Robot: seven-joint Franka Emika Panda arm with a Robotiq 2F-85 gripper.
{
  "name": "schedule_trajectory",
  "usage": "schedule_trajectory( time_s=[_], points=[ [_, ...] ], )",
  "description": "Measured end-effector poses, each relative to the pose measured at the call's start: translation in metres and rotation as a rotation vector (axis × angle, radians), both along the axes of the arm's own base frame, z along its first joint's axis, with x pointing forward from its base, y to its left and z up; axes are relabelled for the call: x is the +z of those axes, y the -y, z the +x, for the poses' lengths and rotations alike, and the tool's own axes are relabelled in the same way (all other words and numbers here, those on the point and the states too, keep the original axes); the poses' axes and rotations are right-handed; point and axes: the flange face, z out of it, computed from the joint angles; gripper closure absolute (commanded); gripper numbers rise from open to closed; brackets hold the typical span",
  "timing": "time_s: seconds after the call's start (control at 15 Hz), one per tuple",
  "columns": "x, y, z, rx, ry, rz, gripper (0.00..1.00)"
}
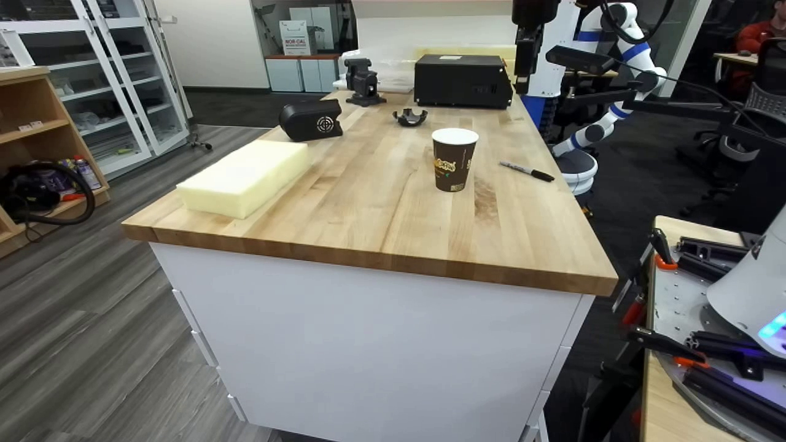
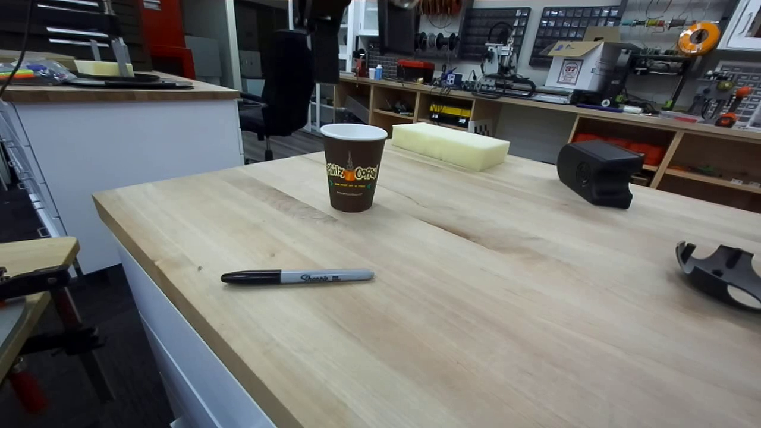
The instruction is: Take the pen out of the cup and put it on the counter
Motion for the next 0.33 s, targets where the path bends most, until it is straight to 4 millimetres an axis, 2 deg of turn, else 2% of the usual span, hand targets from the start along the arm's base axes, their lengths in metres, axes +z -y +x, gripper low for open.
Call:
schedule_trajectory(
  time_s=[0.33],
  points=[
    [-0.0050, -0.0067, -0.0082, -0.020, -0.071, 0.023, 0.00]
  ],
)
